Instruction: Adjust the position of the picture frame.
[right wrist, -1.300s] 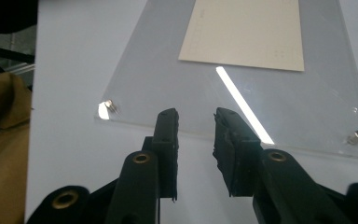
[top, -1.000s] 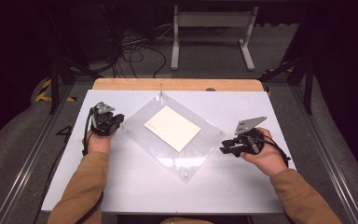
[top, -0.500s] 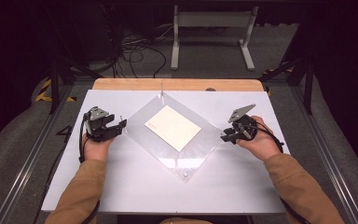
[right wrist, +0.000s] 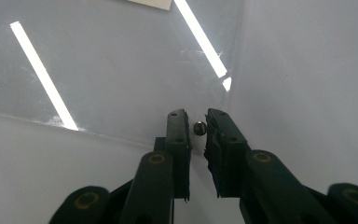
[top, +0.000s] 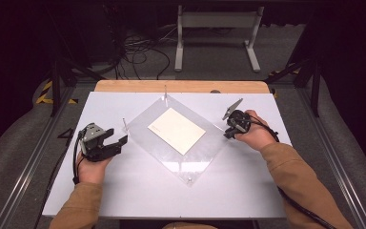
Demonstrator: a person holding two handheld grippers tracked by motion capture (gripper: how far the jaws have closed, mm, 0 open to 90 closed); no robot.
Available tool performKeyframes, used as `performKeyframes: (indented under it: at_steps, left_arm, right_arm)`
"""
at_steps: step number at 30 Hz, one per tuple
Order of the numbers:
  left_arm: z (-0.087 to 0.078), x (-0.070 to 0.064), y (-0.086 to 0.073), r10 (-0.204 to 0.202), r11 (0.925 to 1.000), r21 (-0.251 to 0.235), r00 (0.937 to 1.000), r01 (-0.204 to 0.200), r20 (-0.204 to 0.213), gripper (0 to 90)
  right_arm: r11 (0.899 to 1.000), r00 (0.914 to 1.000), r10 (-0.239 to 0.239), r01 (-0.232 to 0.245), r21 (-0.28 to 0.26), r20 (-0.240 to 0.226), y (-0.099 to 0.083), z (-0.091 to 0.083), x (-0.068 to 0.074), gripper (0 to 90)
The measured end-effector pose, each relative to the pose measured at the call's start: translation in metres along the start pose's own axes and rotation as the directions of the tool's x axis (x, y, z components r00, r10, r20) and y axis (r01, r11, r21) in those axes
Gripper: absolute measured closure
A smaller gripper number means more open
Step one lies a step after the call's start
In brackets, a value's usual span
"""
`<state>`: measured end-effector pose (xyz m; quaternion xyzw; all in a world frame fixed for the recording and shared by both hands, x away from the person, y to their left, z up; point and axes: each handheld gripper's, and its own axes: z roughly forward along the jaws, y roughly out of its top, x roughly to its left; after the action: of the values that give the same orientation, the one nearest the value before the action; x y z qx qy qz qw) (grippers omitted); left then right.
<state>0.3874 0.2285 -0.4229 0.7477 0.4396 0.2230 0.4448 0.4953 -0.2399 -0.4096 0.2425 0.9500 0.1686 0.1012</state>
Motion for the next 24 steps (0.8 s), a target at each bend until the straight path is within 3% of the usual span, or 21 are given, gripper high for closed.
performKeyframes:
  at_steps: [4, 7, 13, 18, 24]
  left_arm:
    - [-0.003, 0.0, -0.002, -0.007, 1.0, -0.005, 0.9999, 0.007, 0.012, 35.8]
    - [-0.003, 0.0, -0.003, -0.009, 0.9999, -0.01, 0.9999, 0.009, 0.011, 35.8]
    - [-0.002, -0.002, -0.004, -0.005, 1.0, -0.004, 0.9998, 0.005, 0.02, 35.8]
    - [-0.003, -0.002, -0.006, -0.01, 0.9999, -0.007, 0.9998, 0.01, 0.019, 35.8]
    - [-0.002, -0.001, -0.008, -0.028, 0.9996, 0.0, 0.9991, 0.028, 0.033, 35.7]
  right_arm:
    - [1.0, 0.9999, 0.012, -0.012, 0.016, -0.012, 0.003, 0.006, -0.005, 75.5]
    - [1.0, 0.9991, 0.015, -0.015, 0.006, -0.039, 0.003, 0.006, -0.005, 82.5]
    - [0.999, 0.9988, -0.039, 0.039, 0.023, -0.031, 0.001, 0.005, 0.0, 83.4]
    - [0.996, 0.9916, -0.073, 0.077, 0.037, -0.107, -0.008, -0.001, 0.014, 83.4]
    - [0.991, 0.9787, -0.124, 0.129, 0.02, -0.163, -0.022, -0.009, 0.046, 83.4]
